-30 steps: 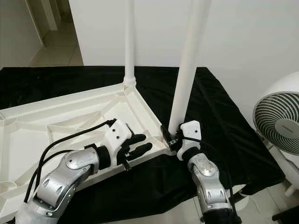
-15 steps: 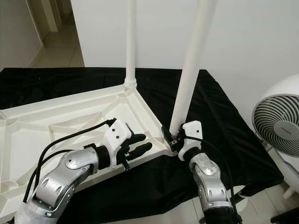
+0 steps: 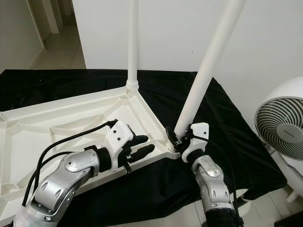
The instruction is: Building children table
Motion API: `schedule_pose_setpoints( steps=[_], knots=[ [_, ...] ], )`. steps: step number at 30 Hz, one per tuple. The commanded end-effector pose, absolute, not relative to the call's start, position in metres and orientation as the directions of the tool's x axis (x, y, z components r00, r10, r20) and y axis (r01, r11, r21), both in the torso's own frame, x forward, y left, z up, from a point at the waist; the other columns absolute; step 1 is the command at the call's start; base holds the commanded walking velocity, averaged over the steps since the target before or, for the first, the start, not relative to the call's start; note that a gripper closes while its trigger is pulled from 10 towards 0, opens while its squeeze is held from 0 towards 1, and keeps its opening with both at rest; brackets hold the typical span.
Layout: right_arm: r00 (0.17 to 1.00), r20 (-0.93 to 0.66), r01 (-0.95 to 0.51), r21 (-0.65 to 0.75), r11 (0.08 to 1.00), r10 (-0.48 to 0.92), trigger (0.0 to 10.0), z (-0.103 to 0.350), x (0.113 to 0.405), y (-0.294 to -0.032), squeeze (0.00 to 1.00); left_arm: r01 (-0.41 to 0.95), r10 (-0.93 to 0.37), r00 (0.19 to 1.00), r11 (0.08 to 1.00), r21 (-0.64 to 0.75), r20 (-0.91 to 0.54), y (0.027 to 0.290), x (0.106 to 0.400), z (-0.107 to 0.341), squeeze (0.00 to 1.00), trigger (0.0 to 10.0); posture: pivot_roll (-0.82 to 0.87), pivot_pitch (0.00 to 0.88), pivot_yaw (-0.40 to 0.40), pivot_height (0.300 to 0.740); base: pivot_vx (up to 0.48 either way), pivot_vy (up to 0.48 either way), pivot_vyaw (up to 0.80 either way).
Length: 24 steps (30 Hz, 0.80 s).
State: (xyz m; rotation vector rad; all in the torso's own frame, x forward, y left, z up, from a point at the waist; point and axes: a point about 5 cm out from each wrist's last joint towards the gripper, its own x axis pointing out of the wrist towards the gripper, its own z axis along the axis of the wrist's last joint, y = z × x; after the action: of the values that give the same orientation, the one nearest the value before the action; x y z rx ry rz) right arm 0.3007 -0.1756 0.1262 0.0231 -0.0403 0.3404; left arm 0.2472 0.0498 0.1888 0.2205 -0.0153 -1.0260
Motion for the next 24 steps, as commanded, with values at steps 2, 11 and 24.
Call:
schedule_pose_setpoints(
  steps=[2, 11, 24],
  knots=[
    [0.951, -0.16, -0.259, 0.063, 0.964, 0.266, 10.0, 0.085, 0.29, -0.19, 0.0, 0.832, -0.835, 0.544, 0.523, 0.185, -0.083, 0.051, 0.247, 0.19, 0.0, 10.0, 0.05, 0.065, -0.018, 0.74, 0.0, 0.0, 0.0],
    [0.933, -0.116, -0.348, -0.048, 0.936, 0.341, 10.0, 0.085, 0.282, -0.18, 0.0, 0.828, -0.832, 0.55, 0.529, 0.187, -0.079, 0.052, 0.247, 0.192, 0.0, 10.0, 0.05, 0.064, -0.021, 0.74, 0.0, 0.0, 0.0],
    [0.954, 0.027, -0.299, 0.027, 0.954, 0.299, 10.0, 0.082, 0.264, -0.184, 0.0, 0.826, -0.83, 0.553, 0.532, 0.186, -0.079, 0.055, 0.248, 0.194, 0.0, 10.0, 0.05, 0.08, -0.005, 0.74, 0.0, 0.0, 0.0]
  ],
)
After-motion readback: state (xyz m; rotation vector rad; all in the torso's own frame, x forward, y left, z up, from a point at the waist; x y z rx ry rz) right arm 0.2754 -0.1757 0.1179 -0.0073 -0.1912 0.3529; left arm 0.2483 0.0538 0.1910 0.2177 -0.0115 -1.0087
